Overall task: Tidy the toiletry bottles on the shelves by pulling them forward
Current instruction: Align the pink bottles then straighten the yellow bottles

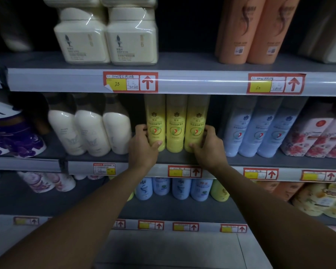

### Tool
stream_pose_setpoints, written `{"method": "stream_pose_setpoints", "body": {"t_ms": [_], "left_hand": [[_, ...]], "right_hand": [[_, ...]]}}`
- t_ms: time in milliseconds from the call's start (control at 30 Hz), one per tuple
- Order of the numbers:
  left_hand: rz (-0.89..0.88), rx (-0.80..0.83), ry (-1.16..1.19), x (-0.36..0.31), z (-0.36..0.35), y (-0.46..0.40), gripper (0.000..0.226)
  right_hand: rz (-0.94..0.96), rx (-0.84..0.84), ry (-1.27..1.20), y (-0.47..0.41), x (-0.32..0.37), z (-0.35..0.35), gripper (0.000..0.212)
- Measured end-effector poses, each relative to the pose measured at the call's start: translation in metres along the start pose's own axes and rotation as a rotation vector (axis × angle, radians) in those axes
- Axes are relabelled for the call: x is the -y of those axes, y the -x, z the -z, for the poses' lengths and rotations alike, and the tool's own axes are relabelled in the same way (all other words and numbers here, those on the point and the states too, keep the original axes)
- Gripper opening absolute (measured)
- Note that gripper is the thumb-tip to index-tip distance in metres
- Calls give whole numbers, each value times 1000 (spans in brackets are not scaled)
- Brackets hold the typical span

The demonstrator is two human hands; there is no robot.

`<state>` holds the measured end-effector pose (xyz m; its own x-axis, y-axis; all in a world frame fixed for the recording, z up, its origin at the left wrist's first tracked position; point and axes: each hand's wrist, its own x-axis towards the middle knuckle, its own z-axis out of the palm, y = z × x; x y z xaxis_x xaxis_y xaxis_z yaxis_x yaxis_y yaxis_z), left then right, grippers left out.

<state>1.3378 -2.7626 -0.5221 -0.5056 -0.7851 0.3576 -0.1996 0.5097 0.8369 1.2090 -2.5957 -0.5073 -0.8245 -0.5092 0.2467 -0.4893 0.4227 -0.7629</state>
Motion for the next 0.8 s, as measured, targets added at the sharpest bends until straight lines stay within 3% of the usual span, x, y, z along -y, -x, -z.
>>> {"method": "stream_pose_setpoints", "body": {"t_ms": [433, 633, 800], "left_hand": [[-67, 50, -134, -11, 22, 6, 62], [-115, 31, -266, -16, 43, 10, 51], [-174, 18, -299, -14, 67, 11, 39]], "right_hand": [[-15, -32, 126, 7, 5, 3, 73], [-151, -189, 28, 19, 17, 3, 42], [-79, -205, -14, 28, 38, -11, 17]]}}
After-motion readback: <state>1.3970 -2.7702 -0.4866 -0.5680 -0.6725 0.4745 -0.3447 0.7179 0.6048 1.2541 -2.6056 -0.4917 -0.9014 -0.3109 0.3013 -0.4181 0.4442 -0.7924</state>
